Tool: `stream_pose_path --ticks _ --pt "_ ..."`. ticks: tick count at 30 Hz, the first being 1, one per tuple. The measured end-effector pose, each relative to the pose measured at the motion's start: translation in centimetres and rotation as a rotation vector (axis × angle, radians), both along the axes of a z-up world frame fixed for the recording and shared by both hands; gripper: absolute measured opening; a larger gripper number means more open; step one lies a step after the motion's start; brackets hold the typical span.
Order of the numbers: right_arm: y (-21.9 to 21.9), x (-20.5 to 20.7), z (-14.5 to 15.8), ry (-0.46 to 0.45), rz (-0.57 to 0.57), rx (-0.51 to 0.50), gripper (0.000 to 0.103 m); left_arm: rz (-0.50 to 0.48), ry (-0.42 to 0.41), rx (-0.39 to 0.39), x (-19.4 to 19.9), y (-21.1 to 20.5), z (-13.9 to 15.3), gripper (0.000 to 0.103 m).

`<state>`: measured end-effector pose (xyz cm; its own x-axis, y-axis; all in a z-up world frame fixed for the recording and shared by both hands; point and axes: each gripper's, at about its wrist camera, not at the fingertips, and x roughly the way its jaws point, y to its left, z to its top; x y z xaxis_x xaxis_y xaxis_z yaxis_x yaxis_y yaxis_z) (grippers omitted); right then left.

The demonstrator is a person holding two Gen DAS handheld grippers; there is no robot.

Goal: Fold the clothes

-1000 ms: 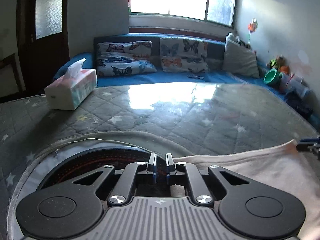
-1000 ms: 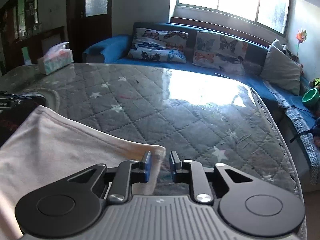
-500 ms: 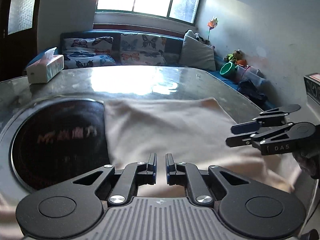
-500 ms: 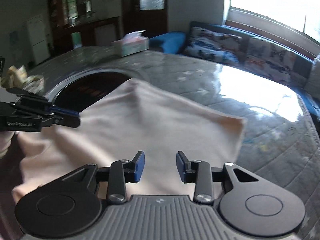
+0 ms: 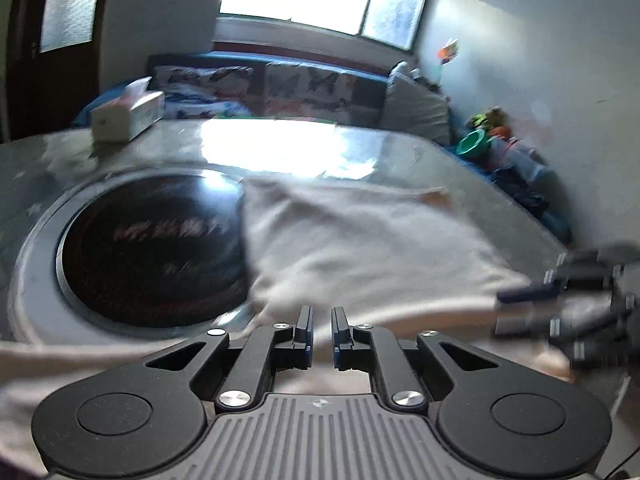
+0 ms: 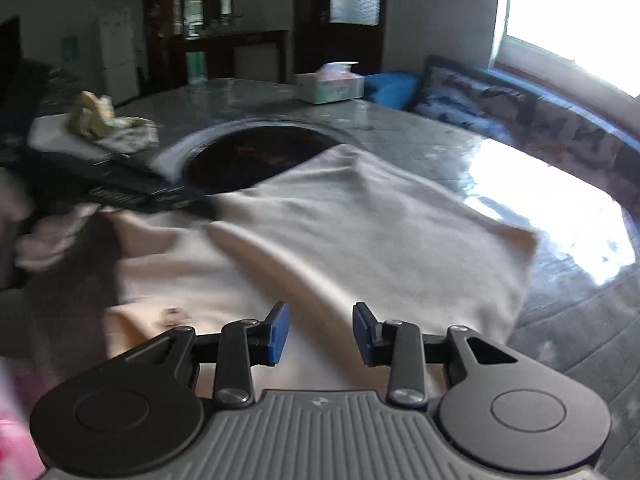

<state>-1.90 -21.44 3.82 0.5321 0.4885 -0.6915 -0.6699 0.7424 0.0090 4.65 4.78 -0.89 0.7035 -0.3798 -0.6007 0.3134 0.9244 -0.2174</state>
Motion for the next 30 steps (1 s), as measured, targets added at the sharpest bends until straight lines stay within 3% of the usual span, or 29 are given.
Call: stream_pose_path --ticks 4,7,12,16,20,26,28,30 --pt "0.5 -2.0 0.7 0.069 0.107 0.034 0.035 -0.03 0.016 -0.039 2.6 -1.6 1.2 0.011" --pt "1.5 -3.4 0.6 0.076 0.176 0.024 0.034 -0.055 0.029 -0.015 4.8 -3.3 1.1 0.011" --pt "2.2 -4.1 0.0 0.046 0.195 0.001 0.033 -0.119 0.076 0.009 7.3 -6.1 -0.1 0.011" --pt "2.9 -4.6 -0.6 0.022 0.21 -0.017 0.006 -0.133 0.092 0.028 8.1 -7.1 -1.1 0.011" --pt "3.2 -5.2 -0.9 0.011 0.233 -0.025 0.001 -0.126 0.1 0.055 8.2 -7.3 -1.7 0.011" --pt "3.1 -6.5 -0.6 0.047 0.3 0.002 0.0 -0.118 0.101 0.049 8.6 -7.1 -2.0 0.011" --pt "3.2 -7.1 -0.1 -0.021 0.3 -0.014 0.003 -0.12 0.101 0.047 8.7 -7.0 -2.0 0.011" --pt "3.1 -6.6 0.3 -0.022 0.287 -0.012 0.008 -0.122 0.102 0.046 8.7 -7.0 -2.0 0.011"
